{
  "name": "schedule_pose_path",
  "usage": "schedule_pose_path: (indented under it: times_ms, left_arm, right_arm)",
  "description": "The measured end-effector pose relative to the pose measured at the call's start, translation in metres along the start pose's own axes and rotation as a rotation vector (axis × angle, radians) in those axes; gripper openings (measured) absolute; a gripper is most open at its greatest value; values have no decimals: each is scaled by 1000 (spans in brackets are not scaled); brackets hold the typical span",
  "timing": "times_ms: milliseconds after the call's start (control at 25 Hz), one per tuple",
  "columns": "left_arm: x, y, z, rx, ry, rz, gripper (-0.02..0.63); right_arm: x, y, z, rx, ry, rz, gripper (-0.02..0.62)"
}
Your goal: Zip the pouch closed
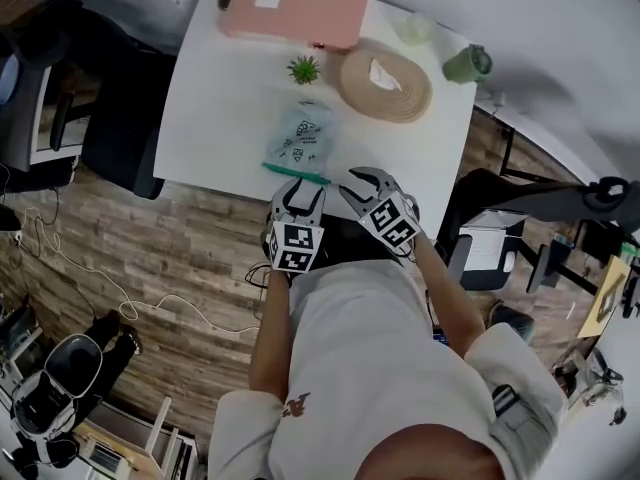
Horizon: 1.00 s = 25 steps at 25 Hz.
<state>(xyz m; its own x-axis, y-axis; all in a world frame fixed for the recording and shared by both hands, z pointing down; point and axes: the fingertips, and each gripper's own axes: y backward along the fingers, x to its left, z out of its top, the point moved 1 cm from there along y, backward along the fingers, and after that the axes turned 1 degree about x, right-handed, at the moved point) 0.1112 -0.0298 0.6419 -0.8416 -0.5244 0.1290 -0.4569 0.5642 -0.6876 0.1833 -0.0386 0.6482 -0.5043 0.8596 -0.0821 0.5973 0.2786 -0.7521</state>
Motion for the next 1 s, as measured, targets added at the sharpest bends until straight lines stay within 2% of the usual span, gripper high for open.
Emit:
schedule_pose_path:
  times_ms: [120,360,520,760,1000]
  left_arm:
    - [-7,-6,-13,32,13,-13,183]
    - [-18,-17,-27,72,20,-37,170]
    - [-26,-25,-34,94,16,-59,166]
    - [-33,-34,-38,115,5,-77,164]
    - [-33,-38,-43,131,5,-82,156]
  right_arm:
    - [3,-7,-5,-10,-33,41,142]
    - [7,-20,-13,28,24,90,117]
    - [9,-28,-16,42,28,131,79]
    - [15,-34,-22,60,28,168,57]
    - [20,-36,-21,56,-13,196,30]
